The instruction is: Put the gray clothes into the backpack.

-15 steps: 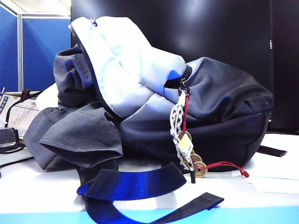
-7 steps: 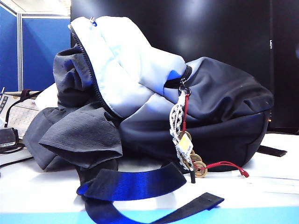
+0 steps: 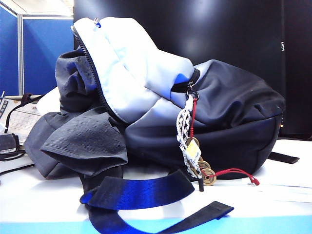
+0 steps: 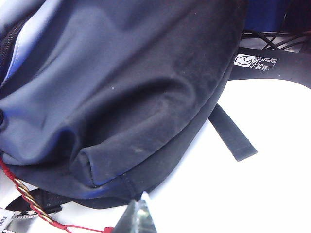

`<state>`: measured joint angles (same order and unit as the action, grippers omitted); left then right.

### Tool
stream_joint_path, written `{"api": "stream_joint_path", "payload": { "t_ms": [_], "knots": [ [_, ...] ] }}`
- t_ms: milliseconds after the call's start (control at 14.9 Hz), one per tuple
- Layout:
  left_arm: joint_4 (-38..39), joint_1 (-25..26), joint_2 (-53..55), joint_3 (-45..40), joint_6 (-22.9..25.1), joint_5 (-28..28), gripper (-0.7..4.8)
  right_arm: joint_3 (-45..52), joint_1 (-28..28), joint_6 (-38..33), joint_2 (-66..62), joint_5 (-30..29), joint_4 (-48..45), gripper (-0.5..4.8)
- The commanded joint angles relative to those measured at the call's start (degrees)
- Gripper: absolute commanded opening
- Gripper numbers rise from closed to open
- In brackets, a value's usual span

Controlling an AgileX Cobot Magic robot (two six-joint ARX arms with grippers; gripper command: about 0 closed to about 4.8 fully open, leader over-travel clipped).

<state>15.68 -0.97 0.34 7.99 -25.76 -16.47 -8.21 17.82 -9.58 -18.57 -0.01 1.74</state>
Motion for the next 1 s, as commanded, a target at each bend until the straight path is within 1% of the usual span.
{"api": "stream_joint_path", "payload": {
  "t_ms": [67,201,268,335,402,536,603,803,1004],
  "knots": [
    [-0.52,0.02,-0.15,0.13,-0.15,-0.26,-0.04,-0.28,0.04,0.00,0.07,0.02,-0.37,-0.05],
    [-0.52,0.02,-0.15,0.13,-0.15,-0.26,-0.04,-0.28,0.04,0.00,0.07,0.02,-0.37,-0.05],
    [-0.87,0.02,-0.15,0.02,4.44,0.59,-0.04,-0.28,0.04,0.00,0.07,0.02,-0.37,-0.05],
    [-1.42,-0.09,-0.15,-0.02,9.33,3.17,-0.04,-0.28,0.02,0.00,0.07,0.02,-0.37,-0.05],
    [-4.55,-0.09,-0.15,-1.16,12.52,6.21,-0.04,-0.28,0.04,0.00,0.07,-0.04,-0.37,-0.05],
    [-15.69,-0.07,-0.15,-6.14,14.67,13.84,-0.04,-0.28,0.04,0.00,0.07,-0.02,-0.28,-0.05],
    [-18.03,-0.07,-0.15,-7.50,15.63,15.65,-0.04,-0.28,0.02,0.00,0.07,0.02,-0.26,-0.05],
    [-18.38,-0.07,-0.15,-7.56,21.03,15.82,-0.04,-0.28,0.02,0.00,0.09,0.09,-0.24,-0.05],
    [-18.36,0.07,-0.15,-7.56,21.31,15.82,-0.04,-0.28,0.02,0.00,0.07,0.07,-0.24,-0.05]
  ]
}}
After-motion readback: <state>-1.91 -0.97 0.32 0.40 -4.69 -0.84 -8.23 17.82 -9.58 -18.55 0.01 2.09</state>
